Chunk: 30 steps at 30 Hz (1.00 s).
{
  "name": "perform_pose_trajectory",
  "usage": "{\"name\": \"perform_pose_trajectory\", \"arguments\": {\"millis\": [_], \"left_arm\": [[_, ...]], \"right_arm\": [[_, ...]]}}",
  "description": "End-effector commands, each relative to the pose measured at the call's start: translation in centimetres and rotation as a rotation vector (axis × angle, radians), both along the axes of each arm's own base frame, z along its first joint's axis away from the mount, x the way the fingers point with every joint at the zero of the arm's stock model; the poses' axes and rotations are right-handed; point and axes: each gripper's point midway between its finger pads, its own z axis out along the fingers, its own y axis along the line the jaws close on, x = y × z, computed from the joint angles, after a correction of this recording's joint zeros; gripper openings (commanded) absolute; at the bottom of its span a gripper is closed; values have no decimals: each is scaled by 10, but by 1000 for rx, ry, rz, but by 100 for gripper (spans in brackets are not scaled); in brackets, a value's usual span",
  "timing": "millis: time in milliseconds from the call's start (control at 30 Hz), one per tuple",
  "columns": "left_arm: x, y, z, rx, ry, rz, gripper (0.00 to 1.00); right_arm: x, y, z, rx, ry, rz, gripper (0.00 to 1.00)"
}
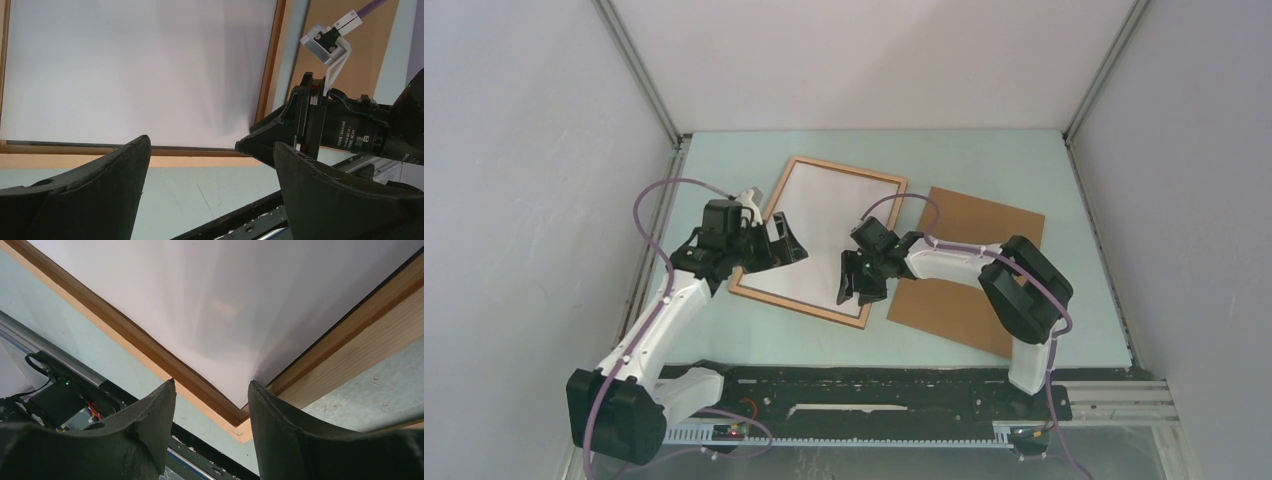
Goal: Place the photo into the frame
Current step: Turn over the photo from the photo frame, then move the photo frame item to the center of the board.
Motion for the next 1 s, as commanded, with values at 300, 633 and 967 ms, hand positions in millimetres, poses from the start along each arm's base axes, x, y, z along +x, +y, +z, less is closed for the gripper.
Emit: {"name": "perform_pose_trajectory", "arguments": {"millis": [300,633,967], "left_arm": [[4,-22,33,-120,-68,-48,100],[9,-89,24,-146,-26,-151,100],[16,-196,9,-106,41,-272,100]], "right_arm": [[23,-39,89,65,-189,-25,72],[55,-153,88,30,-209,-244,80],[49,-288,51,74,-134,-731,84]]}}
